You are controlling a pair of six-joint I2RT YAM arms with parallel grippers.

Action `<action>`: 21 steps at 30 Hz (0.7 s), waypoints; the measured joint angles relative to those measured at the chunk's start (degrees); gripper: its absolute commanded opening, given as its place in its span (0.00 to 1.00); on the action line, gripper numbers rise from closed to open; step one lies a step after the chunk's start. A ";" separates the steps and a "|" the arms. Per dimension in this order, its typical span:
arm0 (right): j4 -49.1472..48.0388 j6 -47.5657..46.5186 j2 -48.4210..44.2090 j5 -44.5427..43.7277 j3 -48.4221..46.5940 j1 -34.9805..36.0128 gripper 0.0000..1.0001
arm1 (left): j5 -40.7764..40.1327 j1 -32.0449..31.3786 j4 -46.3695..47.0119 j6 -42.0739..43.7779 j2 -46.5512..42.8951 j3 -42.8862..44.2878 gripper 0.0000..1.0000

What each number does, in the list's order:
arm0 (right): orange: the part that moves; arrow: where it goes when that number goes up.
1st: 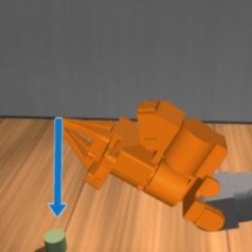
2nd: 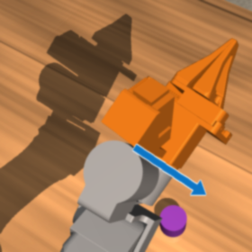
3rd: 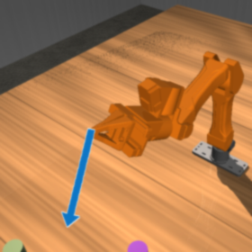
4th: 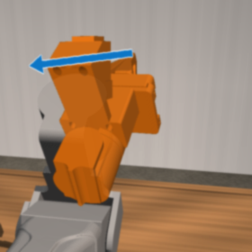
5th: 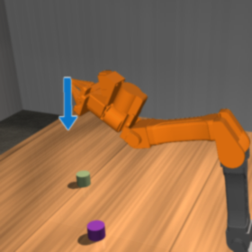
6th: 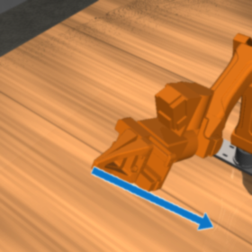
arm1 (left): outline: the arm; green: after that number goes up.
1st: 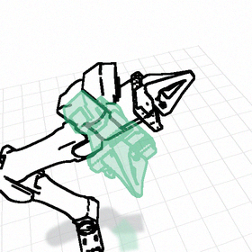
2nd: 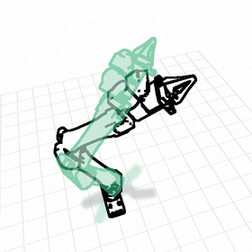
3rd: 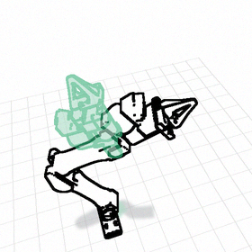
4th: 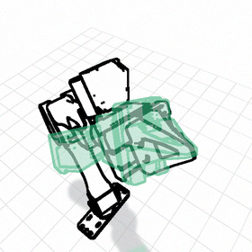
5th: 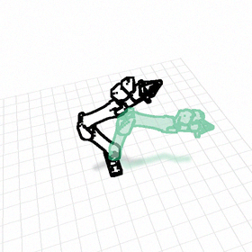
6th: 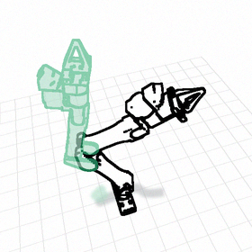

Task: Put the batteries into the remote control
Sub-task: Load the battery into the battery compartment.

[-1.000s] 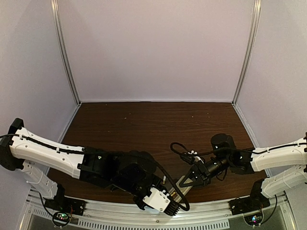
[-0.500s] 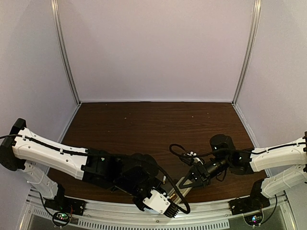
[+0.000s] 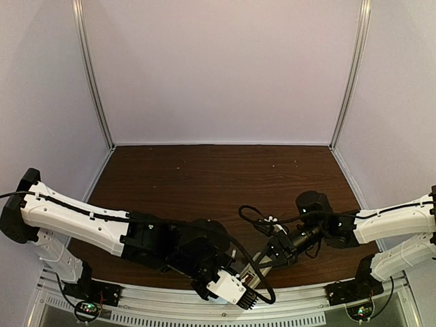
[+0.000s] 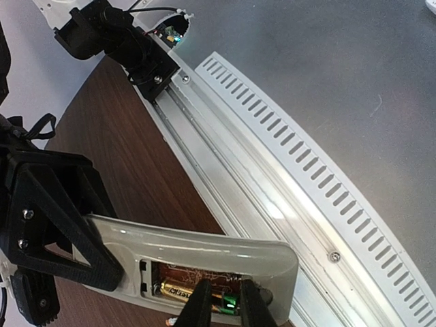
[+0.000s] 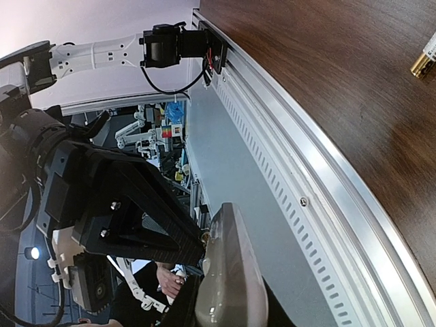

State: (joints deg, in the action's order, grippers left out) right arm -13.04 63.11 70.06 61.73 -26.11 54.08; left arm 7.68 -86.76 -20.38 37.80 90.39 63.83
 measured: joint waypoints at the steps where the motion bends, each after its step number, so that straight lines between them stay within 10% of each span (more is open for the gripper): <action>1: 0.02 0.00 0.02 -0.07 0.00 0.02 0.00 | -0.04 -0.09 -0.31 -0.24 0.31 0.37 0.15; 21: -0.09 0.26 0.09 -2.62 0.00 1.97 0.00 | 0.81 -0.24 -1.81 -3.39 2.73 2.29 0.12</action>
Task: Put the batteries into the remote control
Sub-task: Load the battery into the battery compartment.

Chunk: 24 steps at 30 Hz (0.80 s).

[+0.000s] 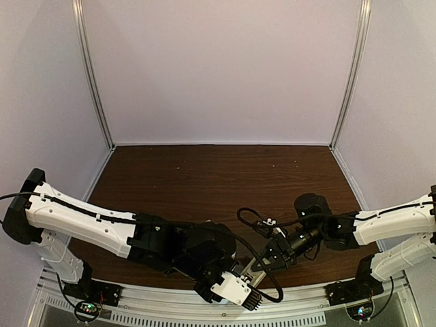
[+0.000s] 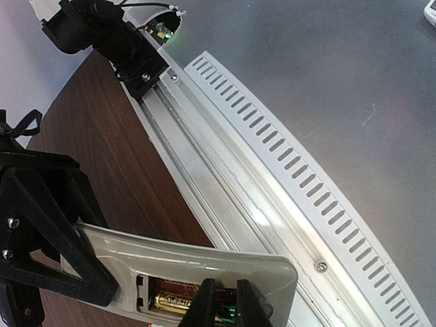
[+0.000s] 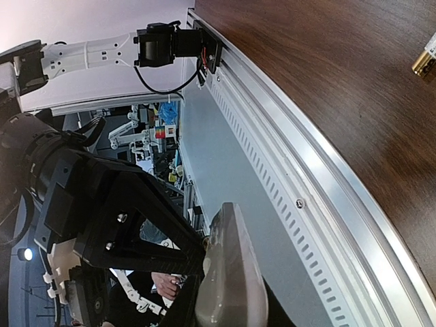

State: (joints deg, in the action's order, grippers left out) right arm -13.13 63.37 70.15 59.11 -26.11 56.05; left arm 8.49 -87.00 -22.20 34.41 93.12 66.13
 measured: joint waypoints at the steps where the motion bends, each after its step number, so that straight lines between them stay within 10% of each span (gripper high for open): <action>1: -0.13 -0.02 0.00 -0.07 -0.02 0.26 0.00 | 0.26 0.00 -0.02 0.02 0.00 0.00 0.13; 24: -2.82 0.26 0.20 -0.57 -0.24 2.62 0.00 | 7.26 2.08 3.61 0.94 -2.03 -3.48 0.15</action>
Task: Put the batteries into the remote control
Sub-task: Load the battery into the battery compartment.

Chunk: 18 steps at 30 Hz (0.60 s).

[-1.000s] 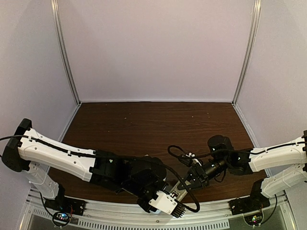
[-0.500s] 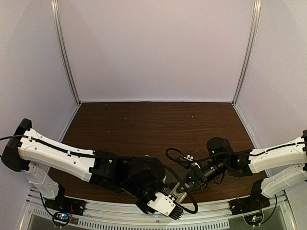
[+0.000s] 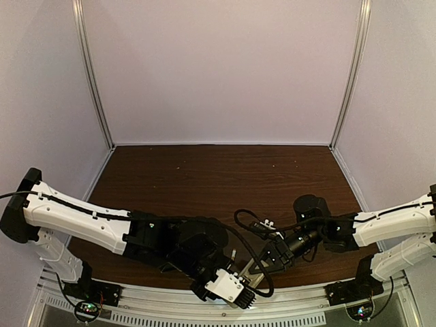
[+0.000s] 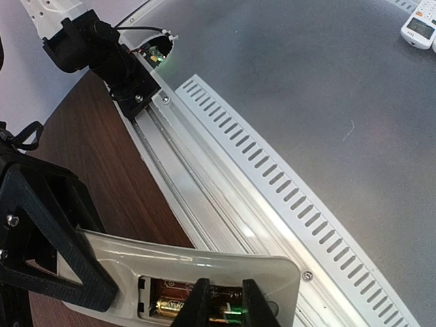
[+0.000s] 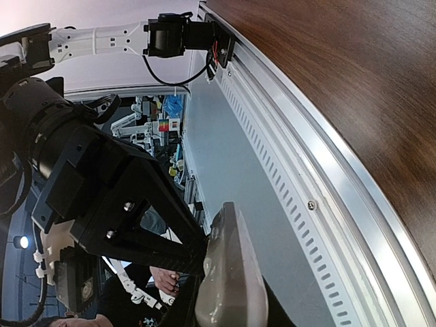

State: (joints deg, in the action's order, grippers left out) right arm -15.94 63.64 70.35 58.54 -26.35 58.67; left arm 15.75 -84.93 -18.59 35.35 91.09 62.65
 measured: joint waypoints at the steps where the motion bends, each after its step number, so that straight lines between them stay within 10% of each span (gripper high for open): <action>1: -0.02 0.02 0.00 -0.11 -0.09 0.09 0.00 | 0.31 0.09 0.20 -0.02 -0.20 -0.24 0.14; 18: -0.59 1.29 0.00 -0.70 -1.38 2.40 0.00 | 3.89 2.32 4.13 0.24 -2.08 -2.56 0.16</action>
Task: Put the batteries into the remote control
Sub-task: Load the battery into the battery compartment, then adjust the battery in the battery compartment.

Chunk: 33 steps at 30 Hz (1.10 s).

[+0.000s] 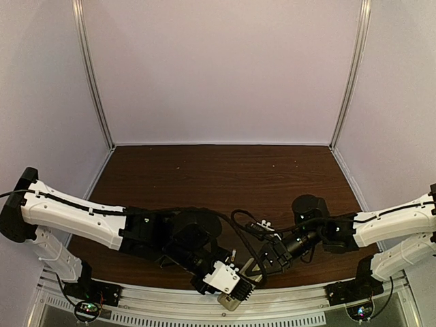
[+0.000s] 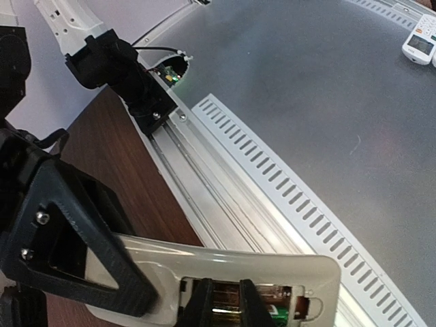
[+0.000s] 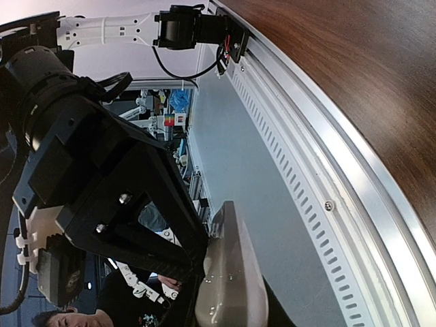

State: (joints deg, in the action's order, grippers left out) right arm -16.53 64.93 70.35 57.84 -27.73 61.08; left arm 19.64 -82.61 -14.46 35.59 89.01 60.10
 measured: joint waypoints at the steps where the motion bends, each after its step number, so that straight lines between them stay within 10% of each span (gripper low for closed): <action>1: -0.11 0.00 0.00 0.04 -0.24 0.26 0.00 | 0.00 0.26 0.81 0.00 -0.15 0.00 0.16; 12: 0.02 -0.46 0.00 -0.11 -0.83 0.57 0.00 | 0.31 0.50 1.57 0.50 -1.22 -0.74 0.24; 33: 9.57 -13.79 -3.13 -6.91 -3.87 -3.72 0.00 | -22.25 -0.33 6.75 -14.78 -18.84 -10.82 0.79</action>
State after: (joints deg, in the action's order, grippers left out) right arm -6.96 51.13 67.22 50.94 -31.59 57.36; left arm -2.61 -82.94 -7.70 20.82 70.17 49.28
